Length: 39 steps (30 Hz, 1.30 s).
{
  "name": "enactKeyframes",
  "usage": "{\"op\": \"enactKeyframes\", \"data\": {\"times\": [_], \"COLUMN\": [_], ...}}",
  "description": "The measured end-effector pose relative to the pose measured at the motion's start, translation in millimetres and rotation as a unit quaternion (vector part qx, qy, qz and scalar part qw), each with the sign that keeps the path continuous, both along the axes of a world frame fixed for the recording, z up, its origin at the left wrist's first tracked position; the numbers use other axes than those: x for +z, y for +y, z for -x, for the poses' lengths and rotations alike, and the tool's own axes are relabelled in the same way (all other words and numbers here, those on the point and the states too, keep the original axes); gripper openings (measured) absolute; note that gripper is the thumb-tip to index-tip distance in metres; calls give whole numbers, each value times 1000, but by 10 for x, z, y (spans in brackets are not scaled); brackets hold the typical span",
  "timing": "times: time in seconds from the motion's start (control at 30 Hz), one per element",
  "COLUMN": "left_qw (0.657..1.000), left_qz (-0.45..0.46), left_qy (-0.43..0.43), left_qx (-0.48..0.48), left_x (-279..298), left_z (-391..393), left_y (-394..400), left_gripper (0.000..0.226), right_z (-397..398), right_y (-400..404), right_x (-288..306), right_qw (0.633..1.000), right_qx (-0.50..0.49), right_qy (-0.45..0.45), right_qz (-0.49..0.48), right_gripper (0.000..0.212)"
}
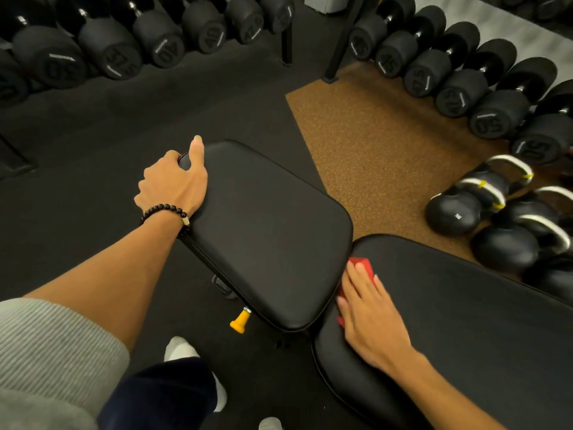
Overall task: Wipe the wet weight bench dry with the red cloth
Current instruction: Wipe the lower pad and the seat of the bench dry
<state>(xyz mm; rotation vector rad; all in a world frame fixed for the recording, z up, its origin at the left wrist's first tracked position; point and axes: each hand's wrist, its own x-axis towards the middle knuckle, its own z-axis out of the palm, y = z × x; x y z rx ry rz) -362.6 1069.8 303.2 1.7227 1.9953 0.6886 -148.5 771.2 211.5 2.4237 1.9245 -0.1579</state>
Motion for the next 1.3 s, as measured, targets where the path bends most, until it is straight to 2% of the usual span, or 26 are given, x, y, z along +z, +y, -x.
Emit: {"op": "enactKeyframes", "data": {"times": [0.13,0.27,0.33,0.43,0.57,0.67,0.77,0.83,0.9,1.0,1.07,1.13,1.2,1.3], "left_qw": [1000,1000,1000,1000,1000,1000,1000,1000,1000,1000,1000,1000,1000,1000], "left_qz": [-6,0,-1,0,-2,2,0,0,1,1,-1,-5,-9,-9], "left_qy": [2,-6,-10,-10,-15,-16,-20,-23,-22,-21,-21,-17,-14,-11], "left_qx": [5,6,4,5,3,3,2,2,2,6,8,7,3,-4], "left_x": [12,25,27,25,13,15,19,12,10,3,-2,-13,-9,-15], "left_z": [4,15,17,11,15,26,27,28,18,19,20,23,19,19], "left_y": [-11,-33,-31,-10,-5,-17,-19,-10,-7,-5,-1,1,2,-3], "left_gripper": [72,72,72,70,69,69,70,69,70,70,69,67,60,46], "right_z": [-262,-397,-197,190,284,-93,-500,-552,-330,-24,-246,-559,-780,-782], "right_y": [122,698,651,95,-439,1,594,696,522,75,45,210,448,777], "right_x": [5,-37,-43,-12,-18,-27,49,37,-26,-16,47,81,149,337], "right_qw": [999,992,987,993,999,999,985,977,986,998,997,984,952,845], "right_qx": [14,-125,-160,-114,1,-35,-170,-208,-162,-54,-68,-154,-251,-378], "right_qy": [-40,18,26,20,24,-13,20,30,-2,15,29,37,108,273], "right_qz": [25,14,-11,-21,31,2,1,-20,-41,-16,-38,-82,-136,-261], "right_gripper": [64,60,62,73,90,83,57,51,58,76,75,66,51,42]}}
